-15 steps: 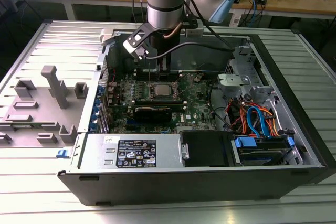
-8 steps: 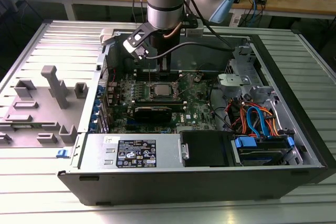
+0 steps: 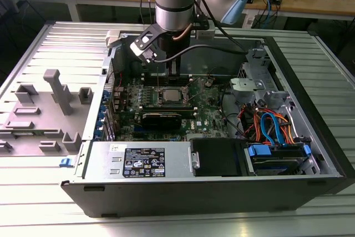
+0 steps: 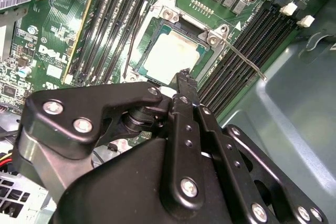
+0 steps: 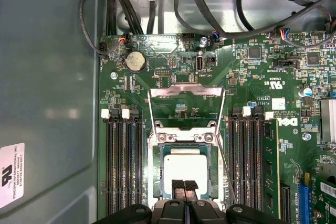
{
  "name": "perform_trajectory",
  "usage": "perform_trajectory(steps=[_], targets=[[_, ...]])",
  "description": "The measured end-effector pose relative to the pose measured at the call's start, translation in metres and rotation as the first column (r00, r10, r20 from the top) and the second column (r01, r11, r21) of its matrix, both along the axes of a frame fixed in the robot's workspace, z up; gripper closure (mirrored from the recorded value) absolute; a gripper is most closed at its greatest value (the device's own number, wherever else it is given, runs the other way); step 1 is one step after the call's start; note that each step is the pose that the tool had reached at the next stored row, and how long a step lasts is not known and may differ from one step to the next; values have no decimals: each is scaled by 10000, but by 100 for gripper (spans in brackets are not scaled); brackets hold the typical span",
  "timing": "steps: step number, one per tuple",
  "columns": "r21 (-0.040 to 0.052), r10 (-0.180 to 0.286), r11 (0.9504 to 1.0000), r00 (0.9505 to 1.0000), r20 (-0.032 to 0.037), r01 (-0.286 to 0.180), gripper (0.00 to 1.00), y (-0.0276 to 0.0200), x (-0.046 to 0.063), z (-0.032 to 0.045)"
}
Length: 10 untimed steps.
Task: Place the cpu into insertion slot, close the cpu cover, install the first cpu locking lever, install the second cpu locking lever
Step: 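Close the cpu cover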
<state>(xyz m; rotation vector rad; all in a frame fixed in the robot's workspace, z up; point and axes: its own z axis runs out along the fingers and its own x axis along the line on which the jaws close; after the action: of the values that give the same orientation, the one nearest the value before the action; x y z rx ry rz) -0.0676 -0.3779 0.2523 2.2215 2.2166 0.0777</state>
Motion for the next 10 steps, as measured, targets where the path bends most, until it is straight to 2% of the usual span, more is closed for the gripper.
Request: perform_trajectory(steps=[10], targets=[[6, -2, 10000, 10000, 3, 2, 89, 1, 1, 54]])
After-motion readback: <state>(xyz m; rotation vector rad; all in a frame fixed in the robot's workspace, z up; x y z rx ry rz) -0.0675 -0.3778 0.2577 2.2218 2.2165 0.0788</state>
